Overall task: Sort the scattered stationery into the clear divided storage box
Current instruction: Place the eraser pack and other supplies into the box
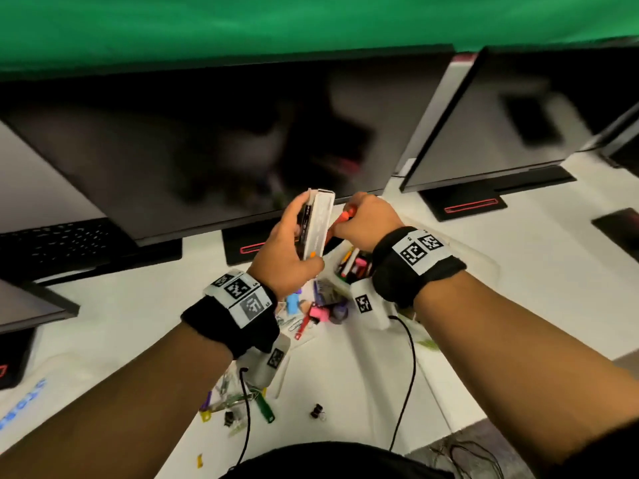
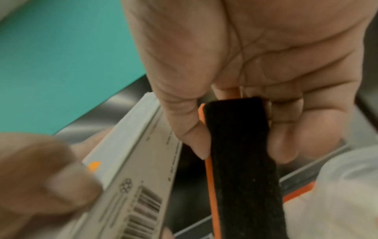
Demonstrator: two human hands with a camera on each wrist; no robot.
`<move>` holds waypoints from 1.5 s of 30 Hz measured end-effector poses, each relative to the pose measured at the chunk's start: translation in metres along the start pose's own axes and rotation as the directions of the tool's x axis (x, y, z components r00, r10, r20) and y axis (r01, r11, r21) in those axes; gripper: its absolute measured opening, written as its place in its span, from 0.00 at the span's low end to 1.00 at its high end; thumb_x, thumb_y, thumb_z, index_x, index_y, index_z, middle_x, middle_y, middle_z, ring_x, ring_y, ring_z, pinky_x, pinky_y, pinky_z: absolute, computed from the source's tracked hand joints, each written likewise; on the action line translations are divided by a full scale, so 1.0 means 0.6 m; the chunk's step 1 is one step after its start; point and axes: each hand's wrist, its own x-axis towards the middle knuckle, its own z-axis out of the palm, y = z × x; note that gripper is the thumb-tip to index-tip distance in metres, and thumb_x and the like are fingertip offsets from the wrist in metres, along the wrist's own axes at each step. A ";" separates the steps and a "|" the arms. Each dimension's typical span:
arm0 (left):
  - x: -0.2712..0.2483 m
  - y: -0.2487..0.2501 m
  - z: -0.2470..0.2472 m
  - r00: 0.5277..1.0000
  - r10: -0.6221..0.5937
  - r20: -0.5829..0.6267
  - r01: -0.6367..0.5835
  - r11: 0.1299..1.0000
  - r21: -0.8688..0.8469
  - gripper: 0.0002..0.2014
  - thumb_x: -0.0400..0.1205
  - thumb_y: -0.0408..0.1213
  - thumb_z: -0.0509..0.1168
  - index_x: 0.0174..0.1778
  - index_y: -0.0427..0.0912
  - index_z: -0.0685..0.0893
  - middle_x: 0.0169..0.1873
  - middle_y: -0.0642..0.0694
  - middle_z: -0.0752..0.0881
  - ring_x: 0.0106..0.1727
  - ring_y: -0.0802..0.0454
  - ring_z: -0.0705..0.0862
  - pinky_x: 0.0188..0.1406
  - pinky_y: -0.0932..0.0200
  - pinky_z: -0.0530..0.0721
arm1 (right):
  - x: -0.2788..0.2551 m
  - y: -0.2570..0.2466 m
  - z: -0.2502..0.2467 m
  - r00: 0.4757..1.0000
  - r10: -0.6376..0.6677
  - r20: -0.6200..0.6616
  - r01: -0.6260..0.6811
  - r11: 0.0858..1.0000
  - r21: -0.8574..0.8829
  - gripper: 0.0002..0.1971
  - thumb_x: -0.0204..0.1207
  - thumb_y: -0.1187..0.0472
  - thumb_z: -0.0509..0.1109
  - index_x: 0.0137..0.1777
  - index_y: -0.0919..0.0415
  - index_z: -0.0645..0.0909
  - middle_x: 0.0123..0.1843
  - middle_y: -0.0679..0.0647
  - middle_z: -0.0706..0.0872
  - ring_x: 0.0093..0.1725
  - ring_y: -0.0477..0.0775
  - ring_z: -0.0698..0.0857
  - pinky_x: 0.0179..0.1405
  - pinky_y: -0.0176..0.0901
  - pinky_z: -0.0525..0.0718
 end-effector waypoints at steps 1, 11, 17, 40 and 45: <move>0.005 0.012 0.013 1.000 0.012 0.004 -0.012 1.000 0.001 0.49 0.65 0.28 0.68 0.76 0.66 0.53 0.54 0.47 0.79 0.51 0.46 0.86 0.39 0.58 0.88 | -0.008 0.014 -0.022 1.000 0.019 -0.008 -0.019 1.000 0.017 0.14 0.65 0.53 0.77 0.44 0.60 0.78 0.35 0.51 0.79 0.38 0.54 0.77 0.30 0.40 0.70; 0.038 0.048 0.143 0.983 -0.036 0.180 0.014 0.992 0.122 0.29 0.63 0.40 0.71 0.61 0.52 0.74 0.54 0.45 0.82 0.50 0.47 0.87 0.52 0.43 0.87 | -0.052 0.170 -0.186 0.946 0.315 -0.080 -0.322 0.942 -0.092 0.16 0.72 0.49 0.72 0.49 0.61 0.79 0.41 0.57 0.82 0.41 0.57 0.82 0.38 0.44 0.78; 0.031 0.007 0.164 0.966 -0.125 0.228 0.096 0.986 0.136 0.26 0.71 0.34 0.73 0.64 0.46 0.74 0.54 0.49 0.86 0.52 0.49 0.86 0.59 0.51 0.84 | -0.036 0.252 -0.178 0.875 0.483 -0.018 -0.474 0.849 -0.234 0.19 0.72 0.47 0.74 0.38 0.64 0.75 0.41 0.59 0.89 0.41 0.59 0.88 0.38 0.41 0.81; 0.005 0.004 0.150 0.951 -0.134 0.279 0.119 0.990 0.072 0.24 0.73 0.34 0.73 0.64 0.46 0.75 0.52 0.53 0.85 0.50 0.55 0.86 0.51 0.62 0.85 | 0.021 0.210 -0.106 0.863 0.505 0.031 -0.454 0.799 -0.394 0.27 0.74 0.51 0.73 0.65 0.72 0.76 0.61 0.64 0.84 0.62 0.63 0.84 0.60 0.47 0.81; 0.022 0.008 0.169 0.984 -0.066 0.163 0.041 0.988 0.152 0.26 0.72 0.39 0.74 0.66 0.47 0.75 0.56 0.52 0.84 0.54 0.54 0.85 0.54 0.62 0.80 | -0.020 0.166 -0.136 0.888 0.386 0.250 -0.444 0.861 0.249 0.28 0.77 0.37 0.61 0.56 0.64 0.79 0.47 0.61 0.88 0.47 0.61 0.89 0.55 0.54 0.87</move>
